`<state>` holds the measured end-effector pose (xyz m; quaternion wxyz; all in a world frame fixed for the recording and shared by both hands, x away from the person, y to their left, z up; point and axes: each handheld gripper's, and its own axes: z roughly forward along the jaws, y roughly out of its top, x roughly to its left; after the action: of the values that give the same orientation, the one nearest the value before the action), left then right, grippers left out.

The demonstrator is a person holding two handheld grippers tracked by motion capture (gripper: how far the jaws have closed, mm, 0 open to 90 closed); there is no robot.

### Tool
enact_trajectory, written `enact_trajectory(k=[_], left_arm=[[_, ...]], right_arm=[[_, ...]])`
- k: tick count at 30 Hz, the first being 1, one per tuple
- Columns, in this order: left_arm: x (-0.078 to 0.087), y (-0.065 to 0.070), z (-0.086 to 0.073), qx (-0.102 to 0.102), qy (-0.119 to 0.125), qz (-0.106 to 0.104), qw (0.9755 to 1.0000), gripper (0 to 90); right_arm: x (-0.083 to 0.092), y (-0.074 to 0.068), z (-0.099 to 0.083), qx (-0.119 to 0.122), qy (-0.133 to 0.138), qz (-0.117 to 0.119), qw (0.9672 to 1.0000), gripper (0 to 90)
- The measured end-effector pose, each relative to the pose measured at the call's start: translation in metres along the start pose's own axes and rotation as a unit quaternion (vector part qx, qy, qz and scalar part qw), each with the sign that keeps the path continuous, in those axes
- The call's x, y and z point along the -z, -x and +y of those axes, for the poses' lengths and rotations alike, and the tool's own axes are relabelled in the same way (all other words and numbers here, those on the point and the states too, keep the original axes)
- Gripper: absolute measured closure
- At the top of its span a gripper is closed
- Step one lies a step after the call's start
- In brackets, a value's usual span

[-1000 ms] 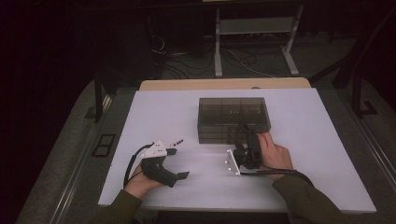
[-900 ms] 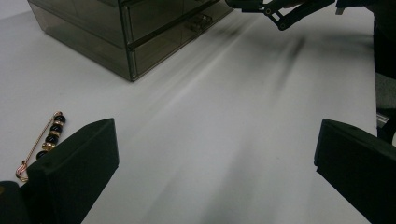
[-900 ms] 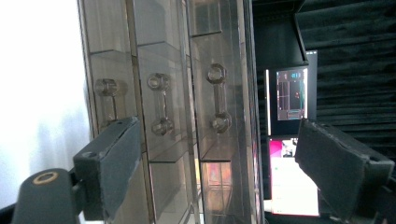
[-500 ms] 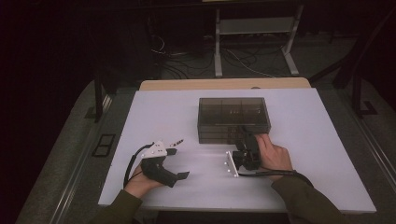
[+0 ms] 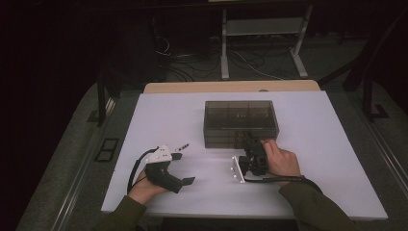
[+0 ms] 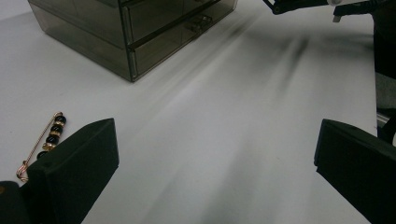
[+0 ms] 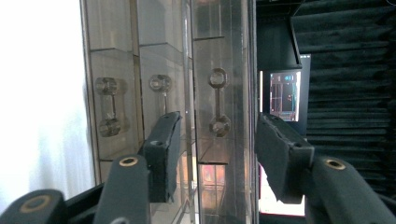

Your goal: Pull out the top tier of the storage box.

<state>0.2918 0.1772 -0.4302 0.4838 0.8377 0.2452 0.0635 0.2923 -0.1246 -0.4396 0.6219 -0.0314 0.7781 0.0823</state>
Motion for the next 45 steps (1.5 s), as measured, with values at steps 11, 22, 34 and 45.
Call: enact_trajectory(k=[11, 22, 34, 45], left_arm=[[0.0004, -0.0006, 0.0, -0.004, -0.004, 0.001, 1.0, 0.0], [0.0006, -0.0004, 0.0001, -0.003, -0.003, 0.0, 1.0, 0.0], [0.0005, 0.0001, 0.0001, -0.002, -0.003, 0.001, 1.0, 0.0], [0.0003, 0.0002, 0.0002, 0.0, 0.0, 0.001, 1.0, 0.0]], right_arm=[[-0.0006, -0.0003, 0.0002, 0.004, -0.003, 0.001, 1.0, 59.8], [-0.0024, -0.0009, 0.0002, 0.004, -0.006, 0.002, 1.0, 67.6], [-0.0036, -0.0013, 0.0027, 0.009, -0.009, -0.004, 0.9999, 74.6], [-0.0038, -0.0025, 0.0042, 0.013, -0.014, -0.013, 0.9997, 77.7]])
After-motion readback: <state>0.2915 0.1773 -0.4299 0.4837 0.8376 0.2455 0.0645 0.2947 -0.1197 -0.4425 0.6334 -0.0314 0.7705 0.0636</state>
